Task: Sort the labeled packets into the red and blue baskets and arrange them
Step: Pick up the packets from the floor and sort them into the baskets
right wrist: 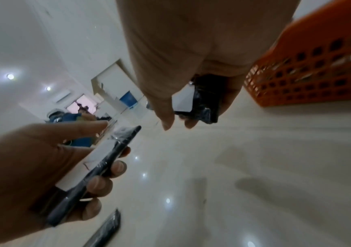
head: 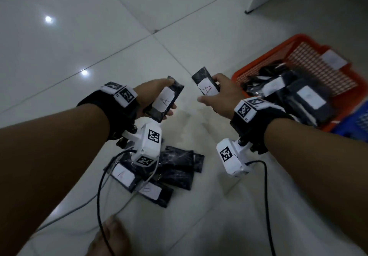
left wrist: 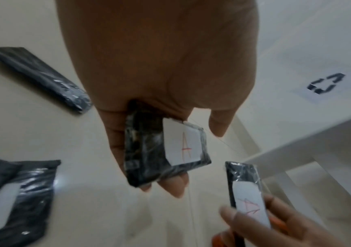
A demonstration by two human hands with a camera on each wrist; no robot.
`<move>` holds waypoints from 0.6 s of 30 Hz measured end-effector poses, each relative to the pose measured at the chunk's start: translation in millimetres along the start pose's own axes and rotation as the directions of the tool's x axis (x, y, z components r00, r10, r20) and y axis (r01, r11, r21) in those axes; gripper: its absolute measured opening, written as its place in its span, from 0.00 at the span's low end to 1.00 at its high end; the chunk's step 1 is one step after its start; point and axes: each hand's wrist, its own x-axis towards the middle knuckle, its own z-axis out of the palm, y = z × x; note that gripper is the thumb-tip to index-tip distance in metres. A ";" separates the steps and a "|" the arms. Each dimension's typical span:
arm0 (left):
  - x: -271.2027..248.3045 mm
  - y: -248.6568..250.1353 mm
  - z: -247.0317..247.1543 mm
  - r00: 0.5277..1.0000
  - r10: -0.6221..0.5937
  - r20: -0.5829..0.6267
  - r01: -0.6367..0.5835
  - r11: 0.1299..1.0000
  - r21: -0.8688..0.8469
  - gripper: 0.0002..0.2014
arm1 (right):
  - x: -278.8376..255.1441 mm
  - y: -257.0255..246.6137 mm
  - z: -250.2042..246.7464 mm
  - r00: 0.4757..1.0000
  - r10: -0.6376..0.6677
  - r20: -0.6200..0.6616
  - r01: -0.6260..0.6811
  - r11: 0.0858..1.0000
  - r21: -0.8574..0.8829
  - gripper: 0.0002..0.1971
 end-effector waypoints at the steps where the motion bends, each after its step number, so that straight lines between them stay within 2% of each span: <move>1: -0.7 8.0 12.2 0.999 0.037 -0.010 -0.036 0.997 0.061 0.20 | -4.5 2.3 -14.9 1.000 0.001 -0.026 0.000 0.999 0.044 0.21; 3: -1.1 23.7 38.9 0.989 0.143 -0.025 -0.134 0.970 0.205 0.19 | -16.8 9.9 -46.0 0.995 -0.008 -0.096 0.016 0.996 0.085 0.20; 6: 0.0 46.8 81.5 0.950 0.311 -0.001 -0.282 0.862 0.421 0.15 | -44.2 27.3 -94.2 0.985 -0.046 -0.164 0.049 0.999 0.012 0.15; 9: 2.9 76.8 133.3 0.881 0.457 0.118 -0.420 0.646 0.638 0.17 | -72.9 59.4 -143.9 0.961 -0.052 -0.272 0.041 0.998 -0.047 0.13; 11: 2.1 97.0 172.7 0.821 0.520 0.235 -0.496 0.447 0.744 0.18 | -91.4 87.8 -176.9 0.928 -0.027 -0.372 -0.015 0.994 -0.108 0.15; 13: 0.0 113.7 219.7 0.758 0.559 0.335 -0.557 0.290 0.778 0.16 | -114.3 116.0 -211.3 0.884 0.024 -0.467 -0.088 0.989 -0.116 0.18; 18: -8.6 114.3 340.5 0.664 0.505 0.551 -0.699 0.159 0.697 0.17 | -186.4 181.7 -275.4 0.792 0.174 -0.585 -0.335 0.925 -0.179 0.15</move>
